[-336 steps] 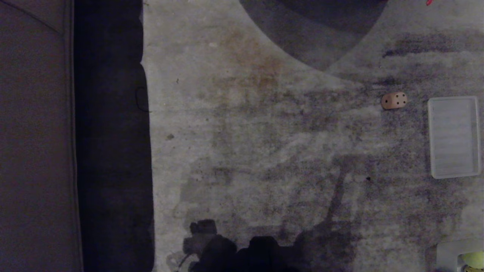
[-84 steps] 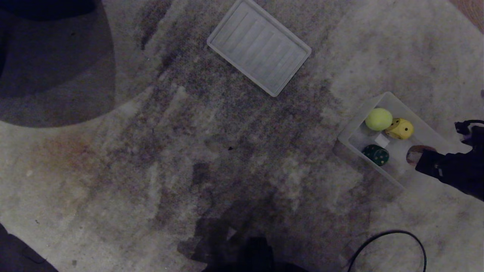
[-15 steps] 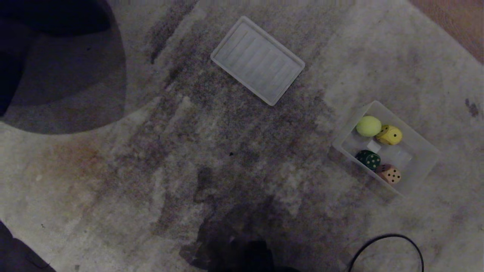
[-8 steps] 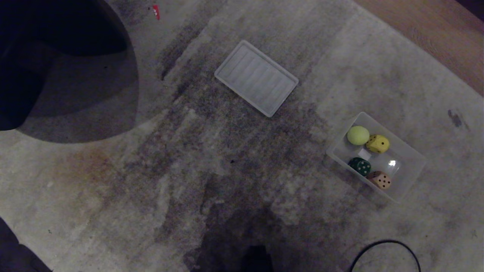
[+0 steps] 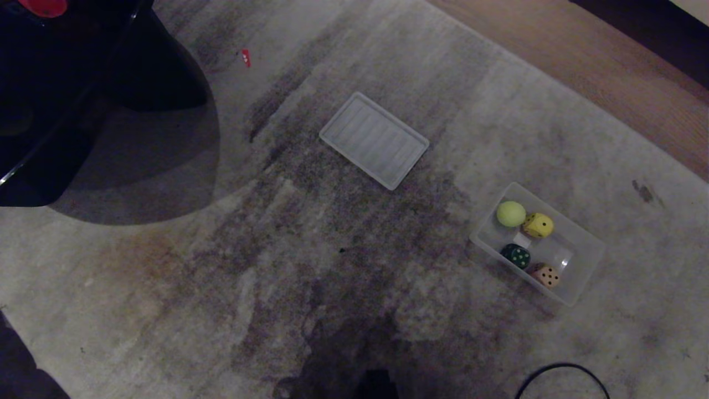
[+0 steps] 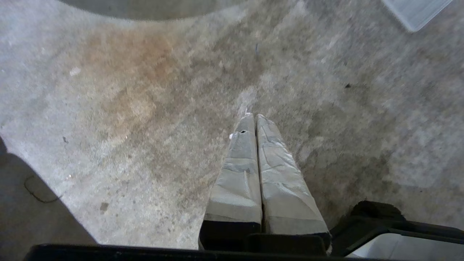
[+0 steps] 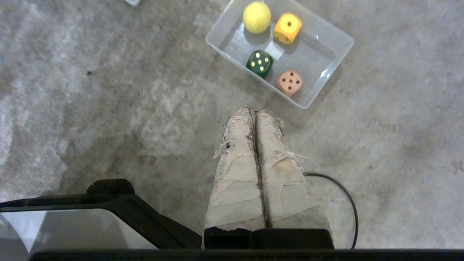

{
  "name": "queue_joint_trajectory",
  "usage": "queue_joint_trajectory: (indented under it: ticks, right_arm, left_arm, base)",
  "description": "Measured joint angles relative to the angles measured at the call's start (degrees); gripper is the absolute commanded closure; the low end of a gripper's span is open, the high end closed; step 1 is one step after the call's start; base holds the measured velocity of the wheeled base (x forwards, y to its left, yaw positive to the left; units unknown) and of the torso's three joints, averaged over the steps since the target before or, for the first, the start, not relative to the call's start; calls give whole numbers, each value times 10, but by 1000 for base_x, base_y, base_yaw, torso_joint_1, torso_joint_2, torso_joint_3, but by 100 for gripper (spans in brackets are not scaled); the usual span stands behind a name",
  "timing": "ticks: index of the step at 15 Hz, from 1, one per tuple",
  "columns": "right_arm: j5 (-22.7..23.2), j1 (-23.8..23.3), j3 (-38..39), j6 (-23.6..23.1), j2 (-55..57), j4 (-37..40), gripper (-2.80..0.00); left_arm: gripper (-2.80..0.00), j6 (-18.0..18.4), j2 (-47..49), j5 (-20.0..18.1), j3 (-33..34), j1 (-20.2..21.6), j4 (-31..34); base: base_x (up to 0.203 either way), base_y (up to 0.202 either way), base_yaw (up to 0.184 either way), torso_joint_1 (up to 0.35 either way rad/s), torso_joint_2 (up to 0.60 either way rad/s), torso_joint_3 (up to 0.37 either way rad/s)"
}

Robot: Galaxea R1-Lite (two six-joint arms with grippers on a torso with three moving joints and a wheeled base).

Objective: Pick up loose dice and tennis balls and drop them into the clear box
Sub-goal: Pick up toys out of the box

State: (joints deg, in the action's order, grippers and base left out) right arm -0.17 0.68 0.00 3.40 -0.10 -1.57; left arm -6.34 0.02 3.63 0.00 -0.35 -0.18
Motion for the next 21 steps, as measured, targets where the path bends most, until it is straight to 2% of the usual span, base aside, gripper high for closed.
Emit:
queue_joint_trajectory:
  ticks: [21]
  right_arm:
    - [0, 0, 0, 0, 0, 0, 0]
  left_arm:
    - [0, -1, 0, 0, 0, 0, 0]
  base:
    - [0, 0, 0, 2, 1, 202]
